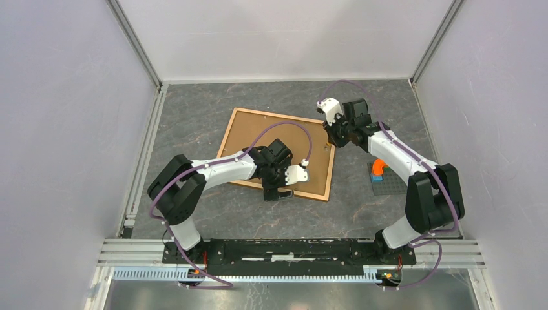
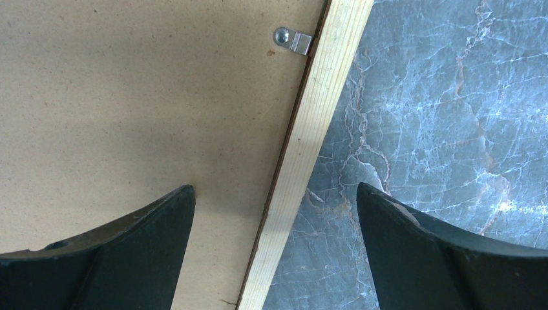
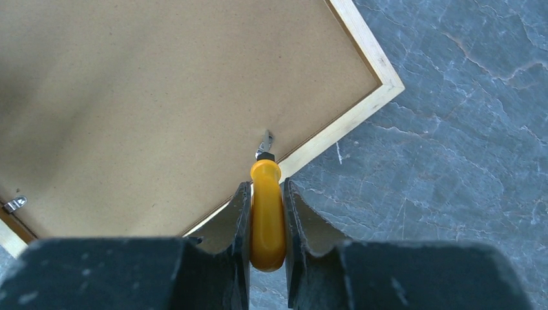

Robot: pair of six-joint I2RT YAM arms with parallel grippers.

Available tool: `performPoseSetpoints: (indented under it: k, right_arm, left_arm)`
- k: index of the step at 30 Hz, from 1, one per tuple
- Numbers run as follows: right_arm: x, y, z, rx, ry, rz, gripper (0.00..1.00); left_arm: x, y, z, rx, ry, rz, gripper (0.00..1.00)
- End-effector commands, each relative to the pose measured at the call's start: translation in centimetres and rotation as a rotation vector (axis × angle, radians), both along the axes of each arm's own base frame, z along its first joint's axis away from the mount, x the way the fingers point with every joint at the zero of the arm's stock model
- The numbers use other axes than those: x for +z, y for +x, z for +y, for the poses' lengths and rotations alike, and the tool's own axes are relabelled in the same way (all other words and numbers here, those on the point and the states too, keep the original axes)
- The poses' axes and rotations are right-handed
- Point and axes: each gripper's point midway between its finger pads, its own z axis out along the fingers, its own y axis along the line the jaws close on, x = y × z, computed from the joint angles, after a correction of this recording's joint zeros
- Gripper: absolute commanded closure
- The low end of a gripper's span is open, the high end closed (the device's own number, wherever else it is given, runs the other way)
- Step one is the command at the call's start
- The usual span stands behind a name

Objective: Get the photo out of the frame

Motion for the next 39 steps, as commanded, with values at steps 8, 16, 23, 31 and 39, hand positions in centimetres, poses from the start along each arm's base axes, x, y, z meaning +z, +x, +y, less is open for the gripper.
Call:
performPoseSetpoints:
  k: [8,16,23,31,39]
  right_arm:
    - [1.6,0.8,-1.3,-0.055,-0.026,-0.072,1.0]
    - [3.1,1.6,-1.4,-0.072,-0.023,-0.111,1.0]
    - [1.2,0.4,-1.2,-0.04,-0.033,-0.035,1.0]
    - [-0.1,-0.6,-0.4,-0.021,0.0,0.015,1.0]
    - [-0.6,-1.3,1.4,0.028,0.036,0.048,1.0]
  left_arm:
    - [-0.1,-0.2,0.0,0.037,0.005,0.028,0.0]
    - [-0.1,-0.2,-0.1,0.039,0.001,0.032,0.0]
    - [0.0,-0.2,-0.2,0.041,-0.001,0.033,0.0]
    - [-0.1,-0.3,0.0,0.045,0.001,0.037,0.0]
    - [-0.1,-0.3,0.1,0.044,0.005,0.033,0.0]
